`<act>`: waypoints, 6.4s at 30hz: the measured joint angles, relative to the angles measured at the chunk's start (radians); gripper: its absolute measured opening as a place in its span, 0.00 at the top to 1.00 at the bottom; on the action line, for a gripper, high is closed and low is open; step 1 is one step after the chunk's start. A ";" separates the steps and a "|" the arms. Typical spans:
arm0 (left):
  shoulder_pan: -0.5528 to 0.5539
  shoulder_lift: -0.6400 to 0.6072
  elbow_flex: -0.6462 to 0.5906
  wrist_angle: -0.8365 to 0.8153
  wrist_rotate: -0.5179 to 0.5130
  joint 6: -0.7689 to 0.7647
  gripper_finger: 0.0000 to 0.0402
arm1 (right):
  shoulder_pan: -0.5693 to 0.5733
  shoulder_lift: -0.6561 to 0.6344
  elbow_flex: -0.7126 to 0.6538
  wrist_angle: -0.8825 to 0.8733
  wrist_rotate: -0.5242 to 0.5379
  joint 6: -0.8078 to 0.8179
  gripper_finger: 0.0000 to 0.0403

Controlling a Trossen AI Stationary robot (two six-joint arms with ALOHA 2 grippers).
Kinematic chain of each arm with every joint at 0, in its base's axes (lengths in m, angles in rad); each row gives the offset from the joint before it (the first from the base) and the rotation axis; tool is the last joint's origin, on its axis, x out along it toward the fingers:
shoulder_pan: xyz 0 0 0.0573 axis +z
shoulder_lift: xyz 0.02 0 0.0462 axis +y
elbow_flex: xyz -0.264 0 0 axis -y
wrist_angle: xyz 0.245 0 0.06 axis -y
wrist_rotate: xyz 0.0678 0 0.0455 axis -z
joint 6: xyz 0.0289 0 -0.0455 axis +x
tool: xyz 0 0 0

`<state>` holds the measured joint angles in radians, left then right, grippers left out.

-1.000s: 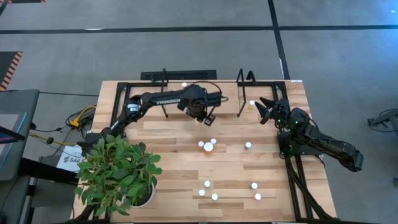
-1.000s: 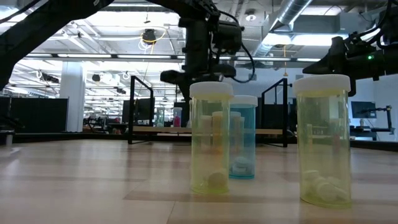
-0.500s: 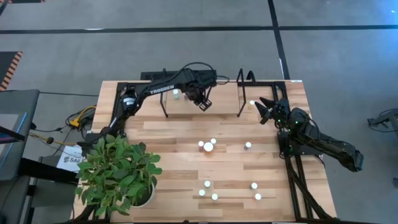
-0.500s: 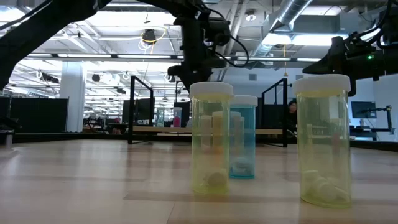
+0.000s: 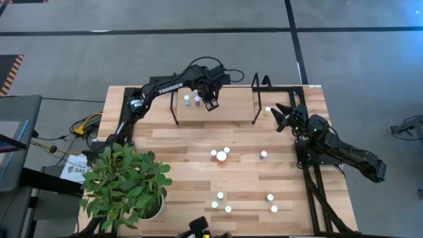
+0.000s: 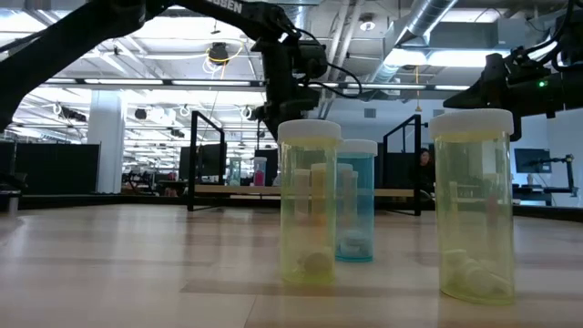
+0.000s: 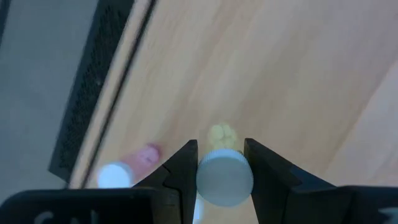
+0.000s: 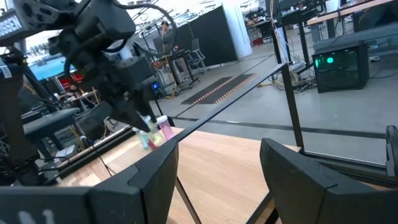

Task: Pick and place medicine bottles onto shelf by color
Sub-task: Put the yellow pill bottle on the shelf, then put the pink pill bottle on the shelf

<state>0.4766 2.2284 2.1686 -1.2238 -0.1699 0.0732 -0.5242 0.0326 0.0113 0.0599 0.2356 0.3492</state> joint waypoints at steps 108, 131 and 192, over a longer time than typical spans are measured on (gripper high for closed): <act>0.100 0.065 0.060 0.048 0.027 0.038 0.59 | 0.000 0.000 0.000 0.000 0.000 0.000 0.38; -0.165 0.000 0.186 -0.157 -0.004 -0.141 0.56 | 0.000 0.000 0.000 0.000 0.000 0.000 0.38; -0.489 -0.054 -0.080 -0.339 0.128 -0.117 0.56 | 0.000 0.000 0.000 0.000 0.000 0.000 0.38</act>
<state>-0.0121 2.1748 2.0886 -1.5632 -0.0420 -0.0435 -0.5243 0.0326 0.0109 0.0597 0.2359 0.3492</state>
